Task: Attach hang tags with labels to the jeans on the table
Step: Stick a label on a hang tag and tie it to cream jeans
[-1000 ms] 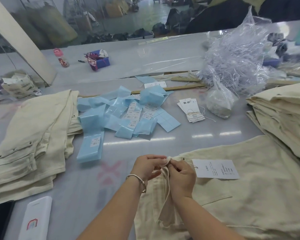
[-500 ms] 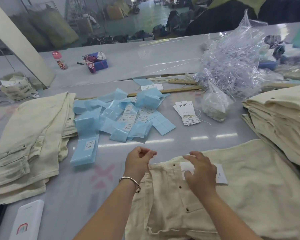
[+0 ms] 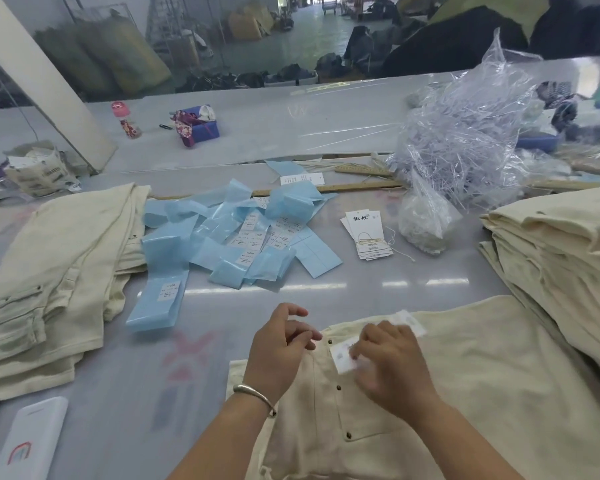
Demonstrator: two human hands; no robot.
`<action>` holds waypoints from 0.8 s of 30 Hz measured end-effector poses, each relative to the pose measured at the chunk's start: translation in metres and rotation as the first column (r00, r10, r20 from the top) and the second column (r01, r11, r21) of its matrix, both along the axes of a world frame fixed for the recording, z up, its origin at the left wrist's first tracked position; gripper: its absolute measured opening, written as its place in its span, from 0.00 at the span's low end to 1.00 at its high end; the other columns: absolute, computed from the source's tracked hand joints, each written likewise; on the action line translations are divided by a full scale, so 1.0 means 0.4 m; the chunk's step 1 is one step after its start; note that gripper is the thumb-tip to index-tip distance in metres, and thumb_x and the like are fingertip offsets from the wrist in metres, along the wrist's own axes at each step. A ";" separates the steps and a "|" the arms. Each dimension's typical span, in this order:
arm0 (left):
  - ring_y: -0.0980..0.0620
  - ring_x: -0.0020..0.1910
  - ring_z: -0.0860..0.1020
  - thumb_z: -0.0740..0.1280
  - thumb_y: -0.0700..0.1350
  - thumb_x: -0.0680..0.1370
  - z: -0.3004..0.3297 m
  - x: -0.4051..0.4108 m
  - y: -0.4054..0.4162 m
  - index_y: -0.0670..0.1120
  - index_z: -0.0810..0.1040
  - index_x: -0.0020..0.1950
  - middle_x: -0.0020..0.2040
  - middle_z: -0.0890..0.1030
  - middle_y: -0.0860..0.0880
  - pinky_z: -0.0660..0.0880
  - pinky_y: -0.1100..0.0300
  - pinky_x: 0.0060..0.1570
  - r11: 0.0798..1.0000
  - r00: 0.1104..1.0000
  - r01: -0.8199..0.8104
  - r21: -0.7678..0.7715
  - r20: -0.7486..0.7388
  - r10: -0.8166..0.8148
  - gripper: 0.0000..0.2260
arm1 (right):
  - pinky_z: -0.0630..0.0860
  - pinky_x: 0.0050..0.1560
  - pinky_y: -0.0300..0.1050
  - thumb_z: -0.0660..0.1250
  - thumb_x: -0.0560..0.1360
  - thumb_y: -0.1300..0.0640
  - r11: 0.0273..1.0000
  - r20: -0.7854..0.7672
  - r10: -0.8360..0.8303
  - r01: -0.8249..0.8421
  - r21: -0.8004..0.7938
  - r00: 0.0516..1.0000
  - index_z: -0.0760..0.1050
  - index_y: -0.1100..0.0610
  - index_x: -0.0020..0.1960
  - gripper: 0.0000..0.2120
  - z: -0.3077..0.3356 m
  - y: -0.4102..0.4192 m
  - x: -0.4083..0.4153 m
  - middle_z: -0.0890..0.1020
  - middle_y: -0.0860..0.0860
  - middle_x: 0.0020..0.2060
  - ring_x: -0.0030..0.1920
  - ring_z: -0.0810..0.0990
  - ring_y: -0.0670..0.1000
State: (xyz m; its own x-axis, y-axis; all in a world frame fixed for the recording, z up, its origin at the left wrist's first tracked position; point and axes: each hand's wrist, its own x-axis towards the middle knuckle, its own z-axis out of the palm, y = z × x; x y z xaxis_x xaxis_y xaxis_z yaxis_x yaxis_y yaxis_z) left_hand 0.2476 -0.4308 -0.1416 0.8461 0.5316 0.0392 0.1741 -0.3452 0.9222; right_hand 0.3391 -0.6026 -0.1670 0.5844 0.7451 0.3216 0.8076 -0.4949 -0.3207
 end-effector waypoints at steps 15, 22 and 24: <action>0.60 0.35 0.79 0.68 0.36 0.76 -0.029 -0.016 -0.047 0.49 0.77 0.39 0.33 0.82 0.56 0.73 0.69 0.41 0.988 0.995 0.050 0.147 -0.092 -0.036 0.09 | 0.58 0.50 0.43 0.65 0.75 0.52 0.992 -0.294 -0.097 0.070 -0.101 0.951 0.77 0.48 0.43 0.04 -0.078 0.065 0.000 0.76 0.40 0.41 0.48 0.73 0.44; 0.55 0.33 0.76 0.68 0.40 0.77 -0.030 -0.009 -0.056 0.48 0.76 0.37 0.30 0.77 0.56 0.73 0.59 0.39 0.979 0.995 0.029 0.204 -0.103 -0.008 0.09 | 0.70 0.42 0.43 0.70 0.73 0.65 0.902 -0.865 0.222 0.243 0.358 0.451 0.79 0.56 0.37 0.07 -0.001 0.041 0.011 0.80 0.48 0.34 0.37 0.75 0.48; 0.55 0.33 0.75 0.69 0.40 0.77 -0.027 -0.007 -0.059 0.47 0.77 0.38 0.30 0.77 0.56 0.72 0.58 0.39 0.979 0.996 0.031 0.200 -0.084 -0.014 0.08 | 0.70 0.43 0.45 0.70 0.74 0.64 0.893 -0.888 0.268 0.248 0.375 0.374 0.79 0.57 0.39 0.06 0.011 0.038 0.013 0.79 0.51 0.35 0.38 0.75 0.49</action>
State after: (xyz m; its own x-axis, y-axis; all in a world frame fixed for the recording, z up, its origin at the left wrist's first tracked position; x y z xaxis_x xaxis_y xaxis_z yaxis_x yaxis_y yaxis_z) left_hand 0.2447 -0.4546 -0.1524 0.8624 0.5008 0.0738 0.2359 -0.5267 0.8167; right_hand 0.3443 -0.5875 -0.1626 0.6910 0.7064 -0.1534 -0.1070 -0.1099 -0.9882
